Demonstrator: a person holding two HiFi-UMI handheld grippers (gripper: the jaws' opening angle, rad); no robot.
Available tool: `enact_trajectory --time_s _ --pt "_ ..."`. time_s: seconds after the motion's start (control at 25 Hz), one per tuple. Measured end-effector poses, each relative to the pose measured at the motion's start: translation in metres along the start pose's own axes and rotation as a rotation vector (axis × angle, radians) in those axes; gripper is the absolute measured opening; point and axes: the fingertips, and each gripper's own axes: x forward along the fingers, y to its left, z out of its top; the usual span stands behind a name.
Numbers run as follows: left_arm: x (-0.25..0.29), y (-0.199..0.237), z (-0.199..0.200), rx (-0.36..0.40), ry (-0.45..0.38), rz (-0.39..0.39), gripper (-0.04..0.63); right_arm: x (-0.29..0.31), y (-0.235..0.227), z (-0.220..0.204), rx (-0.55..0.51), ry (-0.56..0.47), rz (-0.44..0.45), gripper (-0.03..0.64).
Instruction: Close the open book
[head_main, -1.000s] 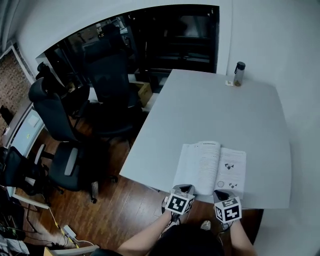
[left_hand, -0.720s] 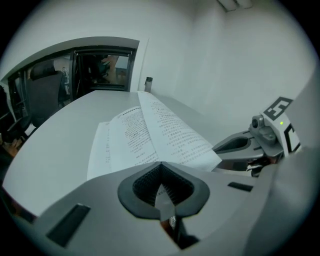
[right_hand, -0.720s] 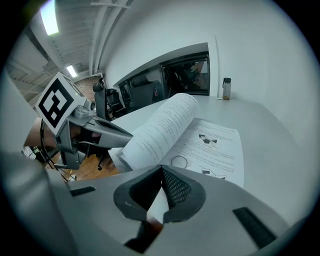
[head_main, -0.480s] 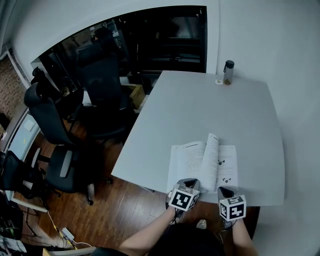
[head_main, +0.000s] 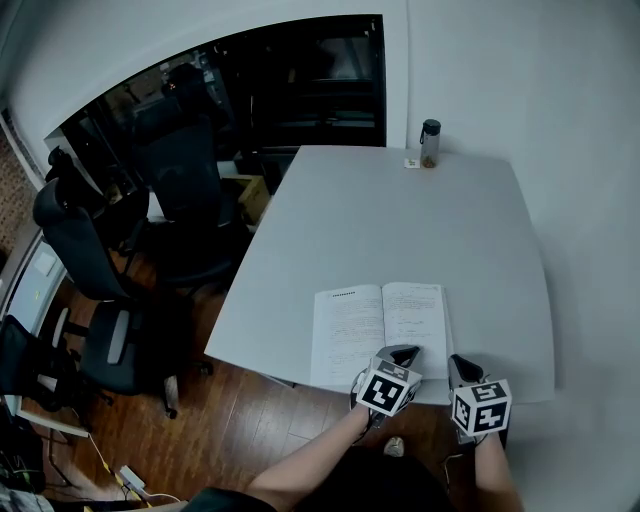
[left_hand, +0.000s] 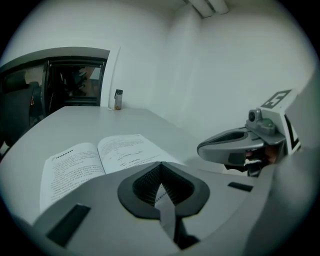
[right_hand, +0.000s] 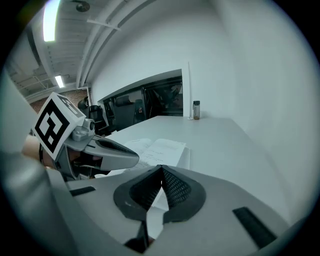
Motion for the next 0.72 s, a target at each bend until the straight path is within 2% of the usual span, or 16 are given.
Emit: enact_trajectory --time_s 0.12,0.24,0.44,0.64,0.72 --pt "-0.015 0.000 0.006 -0.003 -0.040 0.019 0.005 -0.006 0.001 0.011 -0.024 -0.021 0.005 0.006" --pt "-0.034 0.021 0.000 -0.031 -0.050 0.078 0.005 -0.001 0.014 0.022 -0.053 -0.034 0.055 0.006" --pt "-0.075 0.074 -0.035 -0.119 -0.039 0.205 0.006 0.026 0.077 0.024 -0.145 -0.019 0.232 0.006" --pt "-0.116 0.116 -0.075 -0.188 -0.016 0.318 0.005 0.058 0.147 0.004 -0.331 0.057 0.397 0.008" --pt "-0.131 0.127 -0.090 -0.217 -0.006 0.350 0.006 0.070 0.171 -0.004 -0.408 0.083 0.448 0.079"
